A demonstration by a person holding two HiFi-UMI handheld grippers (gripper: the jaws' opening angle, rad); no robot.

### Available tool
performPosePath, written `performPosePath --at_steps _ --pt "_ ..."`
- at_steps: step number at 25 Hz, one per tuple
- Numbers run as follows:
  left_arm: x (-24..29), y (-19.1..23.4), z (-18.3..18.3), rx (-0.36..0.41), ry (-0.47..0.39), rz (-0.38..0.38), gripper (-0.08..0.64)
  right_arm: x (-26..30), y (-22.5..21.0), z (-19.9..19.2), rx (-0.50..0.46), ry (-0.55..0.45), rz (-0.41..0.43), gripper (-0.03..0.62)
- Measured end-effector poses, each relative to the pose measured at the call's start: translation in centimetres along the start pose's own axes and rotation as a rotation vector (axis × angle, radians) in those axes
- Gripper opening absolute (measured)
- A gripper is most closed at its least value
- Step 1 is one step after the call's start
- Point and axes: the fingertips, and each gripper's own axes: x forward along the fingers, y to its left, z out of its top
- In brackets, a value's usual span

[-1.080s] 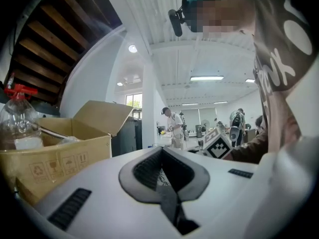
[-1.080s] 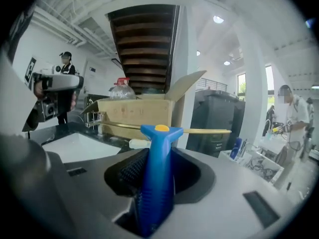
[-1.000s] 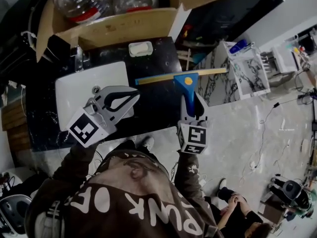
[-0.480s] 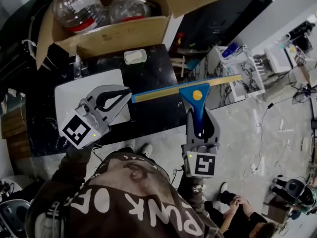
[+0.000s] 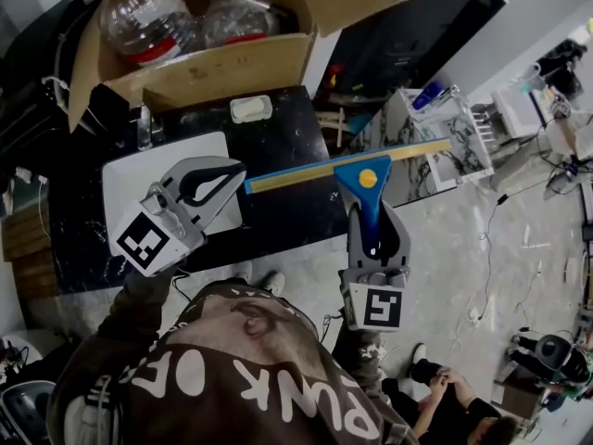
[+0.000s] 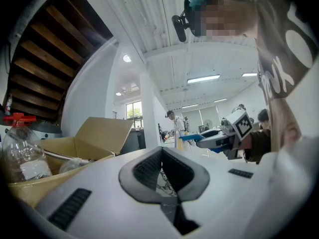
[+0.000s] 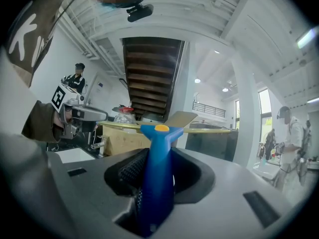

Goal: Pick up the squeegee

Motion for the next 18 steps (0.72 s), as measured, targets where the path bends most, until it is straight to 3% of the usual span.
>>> performPosePath --at_steps 18 --pt "0.07 0.30 -0.10 0.000 -0.001 0.004 0.003 0.61 0.50 -0.03 -0.009 0.004 0.020 0.143"
